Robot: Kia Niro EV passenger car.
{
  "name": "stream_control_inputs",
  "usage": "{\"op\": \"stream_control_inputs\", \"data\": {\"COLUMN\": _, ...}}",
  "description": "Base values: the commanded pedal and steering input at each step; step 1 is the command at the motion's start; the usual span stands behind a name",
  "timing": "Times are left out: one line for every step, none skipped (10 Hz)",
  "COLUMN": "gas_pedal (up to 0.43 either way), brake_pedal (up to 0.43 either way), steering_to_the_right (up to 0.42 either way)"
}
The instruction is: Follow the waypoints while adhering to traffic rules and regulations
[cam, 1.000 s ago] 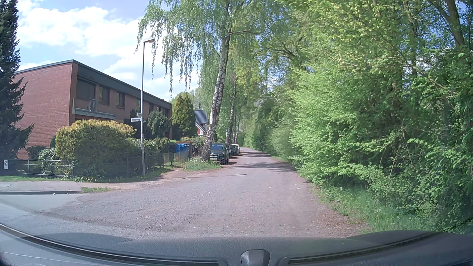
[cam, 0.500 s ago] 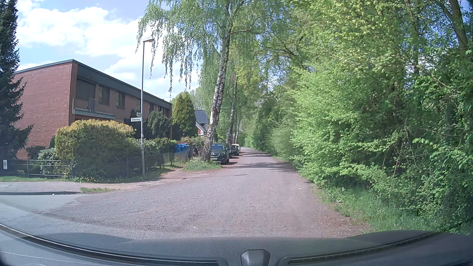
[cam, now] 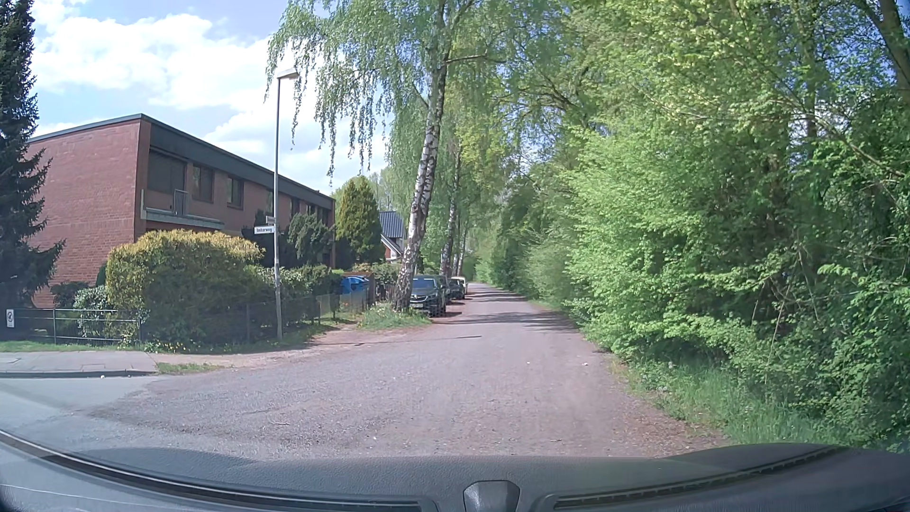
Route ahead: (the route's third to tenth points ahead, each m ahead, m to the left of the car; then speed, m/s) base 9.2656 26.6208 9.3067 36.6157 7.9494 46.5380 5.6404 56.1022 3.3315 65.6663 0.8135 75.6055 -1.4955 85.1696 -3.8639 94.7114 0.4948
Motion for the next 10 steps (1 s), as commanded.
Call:
{"op": "stream_control_inputs", "data": {"gas_pedal": 0.000, "brake_pedal": 0.000, "steering_to_the_right": -0.450}}
{"op": "stream_control_inputs", "data": {"gas_pedal": 0.000, "brake_pedal": 0.000, "steering_to_the_right": -0.501}}
{"op": "stream_control_inputs", "data": {"gas_pedal": 0.000, "brake_pedal": 0.000, "steering_to_the_right": -0.533}}
{"op": "stream_control_inputs", "data": {"gas_pedal": 0.000, "brake_pedal": 0.000, "steering_to_the_right": -0.560}}
{"op": "stream_control_inputs", "data": {"gas_pedal": 0.000, "brake_pedal": 0.000, "steering_to_the_right": -0.595}}
{"op": "stream_control_inputs", "data": {"gas_pedal": 0.000, "brake_pedal": 0.000, "steering_to_the_right": -0.638}}
{"op": "stream_control_inputs", "data": {"gas_pedal": 0.000, "brake_pedal": 0.000, "steering_to_the_right": -0.677}}
{"op": "stream_control_inputs", "data": {"gas_pedal": 0.000, "brake_pedal": 0.000, "steering_to_the_right": -0.699}}
{"op": "stream_control_inputs", "data": {"gas_pedal": 0.000, "brake_pedal": 0.000, "steering_to_the_right": -0.725}}
{"op": "stream_control_inputs", "data": {"gas_pedal": 0.000, "brake_pedal": 0.000, "steering_to_the_right": -0.747}}
